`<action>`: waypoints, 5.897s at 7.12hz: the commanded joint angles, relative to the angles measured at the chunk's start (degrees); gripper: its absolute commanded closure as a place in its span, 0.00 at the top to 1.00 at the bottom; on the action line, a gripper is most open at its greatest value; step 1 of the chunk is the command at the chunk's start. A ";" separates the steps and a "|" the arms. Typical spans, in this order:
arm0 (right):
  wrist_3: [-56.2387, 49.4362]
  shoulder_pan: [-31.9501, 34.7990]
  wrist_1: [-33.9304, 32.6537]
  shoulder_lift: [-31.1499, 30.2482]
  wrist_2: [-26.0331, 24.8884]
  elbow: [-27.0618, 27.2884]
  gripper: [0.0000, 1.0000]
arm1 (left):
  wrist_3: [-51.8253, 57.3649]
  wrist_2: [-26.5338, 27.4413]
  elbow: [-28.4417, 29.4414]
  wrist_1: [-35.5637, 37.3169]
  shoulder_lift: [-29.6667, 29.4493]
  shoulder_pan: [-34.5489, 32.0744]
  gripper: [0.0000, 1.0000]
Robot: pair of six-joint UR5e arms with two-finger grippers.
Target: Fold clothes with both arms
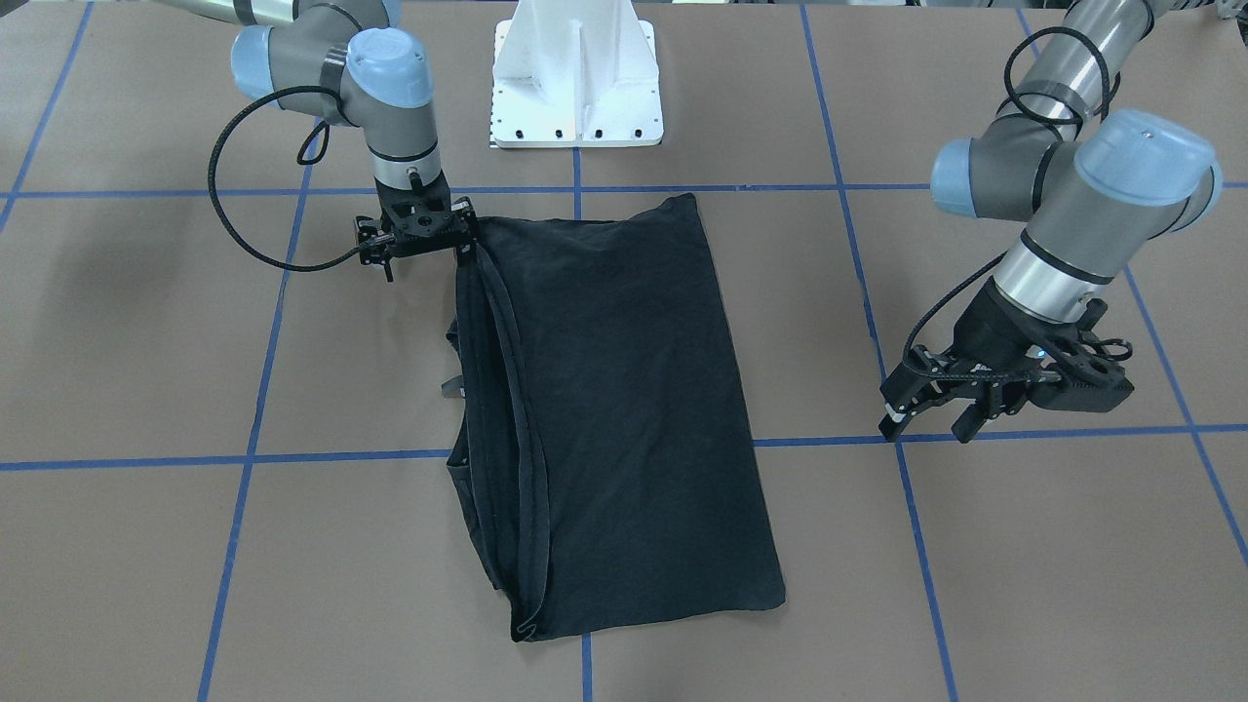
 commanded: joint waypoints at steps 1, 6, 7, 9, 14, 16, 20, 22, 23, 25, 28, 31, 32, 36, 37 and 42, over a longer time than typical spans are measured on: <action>-0.16 1.33 -0.25 2.09 1.67 0.56 1.00 | 0.33 -0.01 0.28 0.00 0.01 0.00 1.00; -0.16 0.63 -0.16 8.44 0.36 -5.41 1.00 | 0.33 -0.19 0.36 0.00 0.10 0.00 1.00; -0.16 0.54 -0.25 8.53 0.36 -6.02 1.00 | 0.33 -0.19 0.36 0.00 0.01 0.00 1.00; -0.16 0.02 -0.25 8.87 0.36 -6.56 1.00 | 0.33 -0.10 0.36 0.00 0.01 0.00 1.00; -0.25 -0.16 -0.33 8.27 0.62 -6.91 1.00 | 0.33 -0.10 0.36 0.00 -0.08 0.09 1.00; -0.42 0.27 -0.33 8.09 0.88 -6.91 1.00 | 0.33 -0.01 0.36 0.00 -0.08 0.09 1.00; -0.51 1.68 -1.56 7.65 1.32 -6.74 1.00 | 0.24 -0.01 0.28 0.00 -0.17 0.09 1.00; -2.00 3.00 -1.56 7.04 2.20 -6.73 1.00 | 0.16 -0.01 0.28 0.00 -0.17 0.09 1.00; -2.44 3.52 -1.56 6.25 2.29 -6.65 1.00 | 0.16 -0.01 0.28 0.00 -0.17 0.09 1.00; -3.59 4.14 -1.48 5.11 2.20 -6.82 1.00 | -0.10 -0.01 0.19 0.00 -0.34 0.09 1.00; -4.99 6.51 -1.56 5.45 4.73 -6.30 1.00 | -0.19 -0.01 0.28 0.00 -0.43 0.09 1.00; -5.52 8.27 -1.48 9.04 5.99 -5.94 1.00 | -0.11 -0.10 0.36 0.00 -0.52 0.09 1.00; -5.52 8.19 -1.48 11.06 5.72 -7.34 1.00 | -0.11 -0.01 0.36 0.00 -0.52 0.09 1.00; -5.43 7.84 -1.12 16.43 4.75 -13.94 1.00 | -0.11 -0.10 0.36 0.00 -0.43 0.09 1.00; -5.35 7.49 -0.95 16.96 4.75 -15.16 1.00 | -0.11 -0.10 0.36 0.00 -0.34 0.09 1.00; -5.26 6.52 -1.04 16.62 4.84 -16.22 1.00 | -0.28 -0.19 0.19 0.00 -0.34 0.17 1.00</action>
